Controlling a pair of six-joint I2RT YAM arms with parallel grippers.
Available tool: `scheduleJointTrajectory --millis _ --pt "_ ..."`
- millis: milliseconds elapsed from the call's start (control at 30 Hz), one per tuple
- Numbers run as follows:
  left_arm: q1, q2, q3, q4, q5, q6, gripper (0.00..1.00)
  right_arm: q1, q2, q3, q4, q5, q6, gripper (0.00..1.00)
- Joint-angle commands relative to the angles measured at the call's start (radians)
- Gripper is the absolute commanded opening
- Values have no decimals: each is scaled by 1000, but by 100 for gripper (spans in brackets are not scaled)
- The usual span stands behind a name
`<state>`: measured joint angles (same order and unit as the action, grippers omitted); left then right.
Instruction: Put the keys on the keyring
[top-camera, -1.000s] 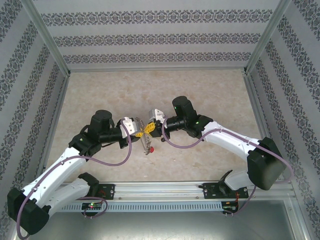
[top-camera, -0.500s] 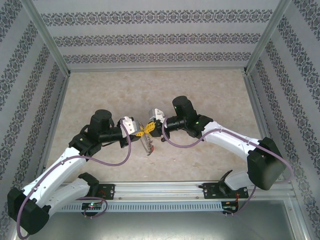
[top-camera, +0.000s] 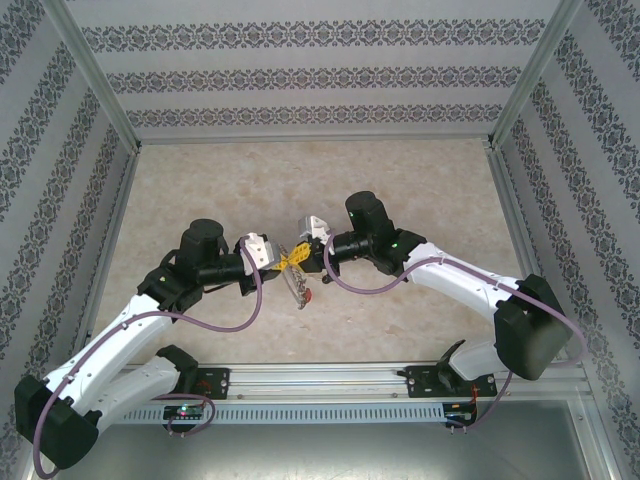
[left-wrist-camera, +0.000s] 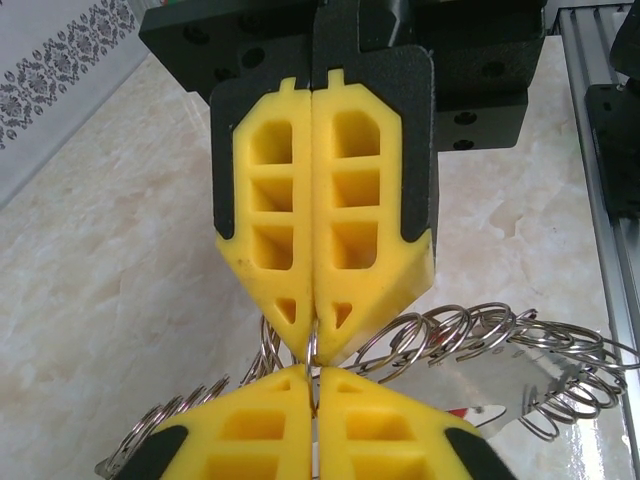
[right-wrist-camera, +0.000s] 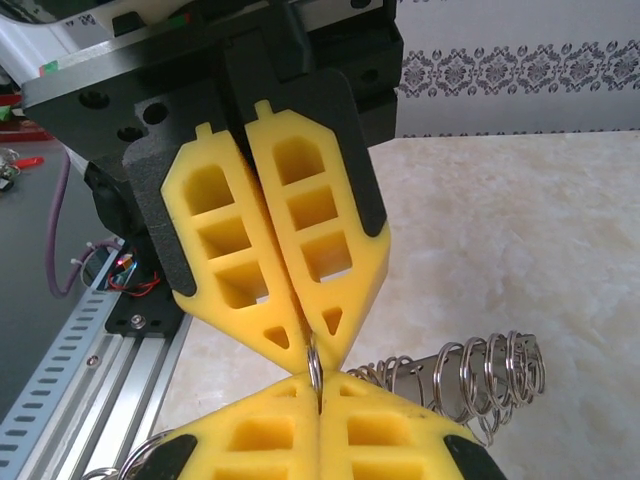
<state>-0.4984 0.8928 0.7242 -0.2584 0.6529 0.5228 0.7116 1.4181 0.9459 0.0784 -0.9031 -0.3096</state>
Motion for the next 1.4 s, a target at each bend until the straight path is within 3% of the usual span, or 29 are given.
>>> scheduleJointTrajectory --millis 0,133,400,567,767,833,1000,1167,1367 --pt "-21 -1 21 3 -1 34 18 18 -11 16 58 -57 26 0" --pt "-21 3 26 -3 10 37 15 18 -5 22 57 -65 30 0" --pt "-22 9 25 -14 3 42 1 20 -3 27 61 -72 32 0" --pt "-23 -1 11 9 -6 29 0 19 -14 14 50 -40 29 0" --pt "-23 -41 -15 60 -51 0 0 -15 -46 -23 14 -27 22 14" --pt "-22 -52 -26 72 -64 -3 0 -36 -59 -33 12 -39 42 23" --pt "-22 -52 -28 71 -61 -7 0 -67 -123 -66 38 -44 77 27" --pt "-22 -47 -41 104 -56 -24 0 -94 -151 -102 37 103 164 28" --pt "-23 -46 -72 133 -71 -53 0 -134 -64 -68 -121 407 512 28"
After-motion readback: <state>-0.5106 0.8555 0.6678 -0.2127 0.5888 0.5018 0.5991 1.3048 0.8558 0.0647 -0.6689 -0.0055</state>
